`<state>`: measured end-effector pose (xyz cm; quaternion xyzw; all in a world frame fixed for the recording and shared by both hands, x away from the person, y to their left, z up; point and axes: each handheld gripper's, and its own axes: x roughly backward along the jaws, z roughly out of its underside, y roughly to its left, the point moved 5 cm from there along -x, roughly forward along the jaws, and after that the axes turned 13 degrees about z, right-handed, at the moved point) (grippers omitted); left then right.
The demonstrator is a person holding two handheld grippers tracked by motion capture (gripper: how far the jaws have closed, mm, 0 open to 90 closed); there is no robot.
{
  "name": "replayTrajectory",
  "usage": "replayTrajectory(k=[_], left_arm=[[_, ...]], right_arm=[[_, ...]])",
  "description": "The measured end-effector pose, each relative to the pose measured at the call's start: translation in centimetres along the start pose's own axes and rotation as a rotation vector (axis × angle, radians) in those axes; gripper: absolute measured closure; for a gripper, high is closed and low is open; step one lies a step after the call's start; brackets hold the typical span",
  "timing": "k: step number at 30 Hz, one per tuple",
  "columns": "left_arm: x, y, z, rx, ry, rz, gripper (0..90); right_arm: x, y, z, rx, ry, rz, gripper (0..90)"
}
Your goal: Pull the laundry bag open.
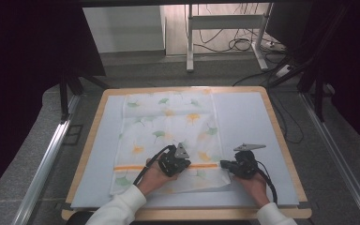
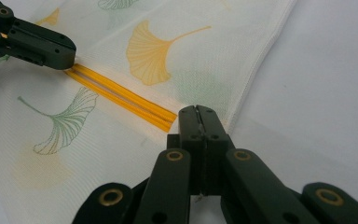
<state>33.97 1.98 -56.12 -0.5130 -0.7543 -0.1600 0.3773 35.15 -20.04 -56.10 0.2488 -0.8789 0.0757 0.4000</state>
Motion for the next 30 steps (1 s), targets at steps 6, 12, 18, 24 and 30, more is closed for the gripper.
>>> replayTrajectory(k=[6, 12, 18, 24, 30], left_arm=[[0.3, 0.1, 0.3, 0.004, 0.002, -0.01, 90.0], [0.7, 0.3, 0.7, 0.024, 0.0, -0.01, 90.0], [1.0, 0.5, 1.1, 0.033, 0.002, -0.006, 90.0], [1.5, 0.7, 1.6, 0.052, -0.005, -0.009, 90.0], [1.7, 0.7, 1.9, 0.054, -0.001, -0.013, 90.0]], right_arm=[[0.0, 0.0, 0.0, 0.0, 0.0, 0.0, 89.7], [0.0, 0.0, 0.0, 0.0, -0.001, -0.001, 89.7], [0.0, 0.0, 0.0, 0.0, -0.001, -0.002, 89.7], [0.0, 0.0, 0.0, 0.0, -0.001, -0.002, 89.7], [0.0, 0.0, 0.0, 0.0, -0.001, -0.001, 89.7]])
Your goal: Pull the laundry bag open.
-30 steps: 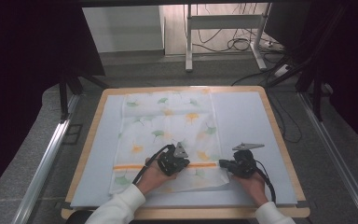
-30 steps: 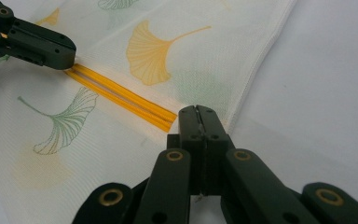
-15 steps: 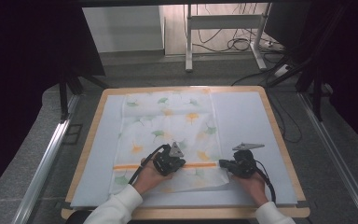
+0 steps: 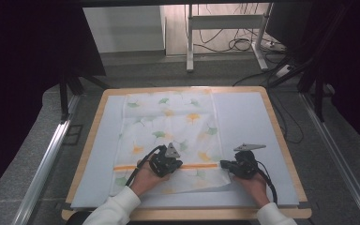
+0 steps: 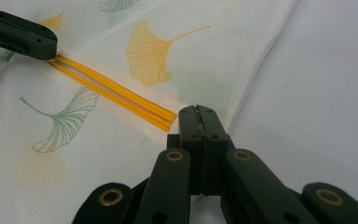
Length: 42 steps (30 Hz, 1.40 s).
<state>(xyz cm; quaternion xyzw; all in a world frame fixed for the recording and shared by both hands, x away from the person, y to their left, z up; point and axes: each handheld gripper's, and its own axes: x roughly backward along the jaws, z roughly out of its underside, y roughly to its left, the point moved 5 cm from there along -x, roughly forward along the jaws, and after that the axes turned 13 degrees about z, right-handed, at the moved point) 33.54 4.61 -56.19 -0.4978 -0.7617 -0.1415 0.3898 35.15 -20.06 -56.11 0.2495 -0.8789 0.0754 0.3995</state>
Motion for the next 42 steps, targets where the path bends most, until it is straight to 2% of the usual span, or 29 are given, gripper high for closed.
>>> replayTrajectory(k=[12, 20, 42], left_arm=[[0.6, 0.3, 0.6, 0.02, 0.001, -0.008, 90.0], [1.2, 0.8, 1.2, 0.024, 0.014, -0.028, 90.0], [2.9, 1.8, 3.0, 0.06, 0.016, -0.039, 90.0]], right_arm=[[0.0, 0.0, 0.0, 0.001, -0.001, -0.001, 89.7], [0.0, 0.0, 0.0, 0.001, 0.0, 0.0, 89.7], [0.0, 0.0, 0.0, 0.001, -0.002, -0.001, 89.7]])
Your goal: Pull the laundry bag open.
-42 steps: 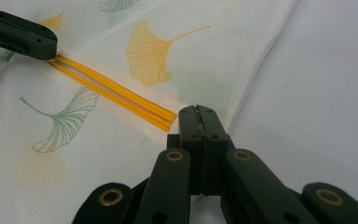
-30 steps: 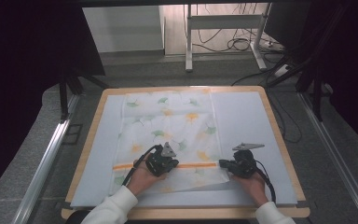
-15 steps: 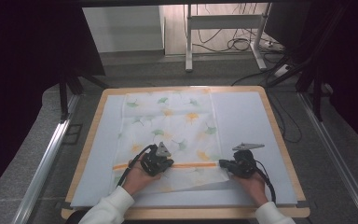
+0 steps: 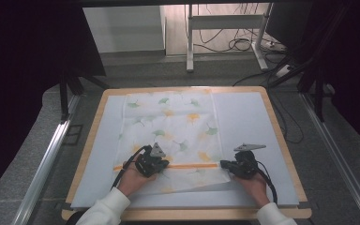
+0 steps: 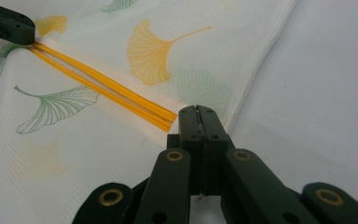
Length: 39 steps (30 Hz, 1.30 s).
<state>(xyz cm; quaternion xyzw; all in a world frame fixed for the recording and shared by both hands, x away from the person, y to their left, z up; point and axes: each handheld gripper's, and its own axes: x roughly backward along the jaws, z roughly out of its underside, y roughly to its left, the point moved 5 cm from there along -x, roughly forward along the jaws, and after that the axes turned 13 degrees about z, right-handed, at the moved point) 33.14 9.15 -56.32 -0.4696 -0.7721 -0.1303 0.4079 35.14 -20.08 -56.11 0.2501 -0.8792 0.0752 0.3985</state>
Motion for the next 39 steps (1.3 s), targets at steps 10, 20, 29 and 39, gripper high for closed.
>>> replayTrajectory(k=[10, 20, 29, 39], left_arm=[[1.0, 0.8, 1.0, 0.026, -0.003, -0.014, 90.0], [1.8, 1.4, 1.9, 0.042, -0.004, -0.026, 90.0], [2.3, 1.7, 2.4, 0.05, -0.002, -0.029, 90.0], [3.0, 2.2, 3.2, 0.07, -0.005, -0.033, 90.0]], right_arm=[[0.0, 0.0, 0.0, 0.0, -0.003, 0.0, 89.7], [0.0, 0.0, 0.0, 0.001, -0.004, -0.002, 89.7], [0.0, 0.0, 0.0, 0.003, -0.005, -0.002, 89.7], [0.0, 0.0, 0.0, 0.003, -0.005, -0.001, 89.7]])
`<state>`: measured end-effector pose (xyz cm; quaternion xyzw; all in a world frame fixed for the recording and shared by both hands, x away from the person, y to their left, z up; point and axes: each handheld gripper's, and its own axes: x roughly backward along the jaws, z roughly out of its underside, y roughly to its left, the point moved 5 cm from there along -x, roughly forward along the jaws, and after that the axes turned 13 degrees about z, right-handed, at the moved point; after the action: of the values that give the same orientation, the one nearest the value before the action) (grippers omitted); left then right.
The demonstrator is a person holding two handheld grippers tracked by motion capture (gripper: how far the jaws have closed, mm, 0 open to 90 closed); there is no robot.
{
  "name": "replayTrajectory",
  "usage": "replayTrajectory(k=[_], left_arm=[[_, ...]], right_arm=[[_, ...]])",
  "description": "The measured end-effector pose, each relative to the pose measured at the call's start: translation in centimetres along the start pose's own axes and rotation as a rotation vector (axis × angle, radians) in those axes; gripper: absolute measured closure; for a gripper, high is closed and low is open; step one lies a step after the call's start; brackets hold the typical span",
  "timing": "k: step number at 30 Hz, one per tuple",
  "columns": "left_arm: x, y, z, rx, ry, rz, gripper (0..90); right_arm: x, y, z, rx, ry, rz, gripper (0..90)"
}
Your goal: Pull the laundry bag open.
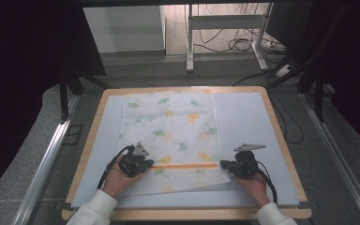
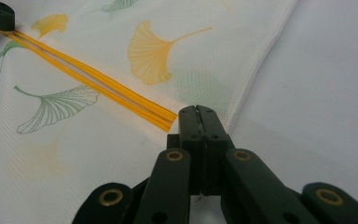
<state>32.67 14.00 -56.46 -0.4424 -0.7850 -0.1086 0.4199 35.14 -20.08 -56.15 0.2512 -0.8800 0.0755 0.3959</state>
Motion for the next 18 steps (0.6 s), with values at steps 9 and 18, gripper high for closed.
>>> replayTrajectory(k=[9, 18], left_arm=[[0.35, 0.29, 0.39, 0.008, 0.001, -0.009, 90.0], [0.75, 0.58, 0.83, 0.015, 0.005, -0.025, 90.0]], right_arm=[[0.0, 0.01, 0.0, 0.001, 0.0, 0.0, 89.7], [-0.01, 0.02, -0.01, 0.001, -0.001, -0.001, 89.7]])
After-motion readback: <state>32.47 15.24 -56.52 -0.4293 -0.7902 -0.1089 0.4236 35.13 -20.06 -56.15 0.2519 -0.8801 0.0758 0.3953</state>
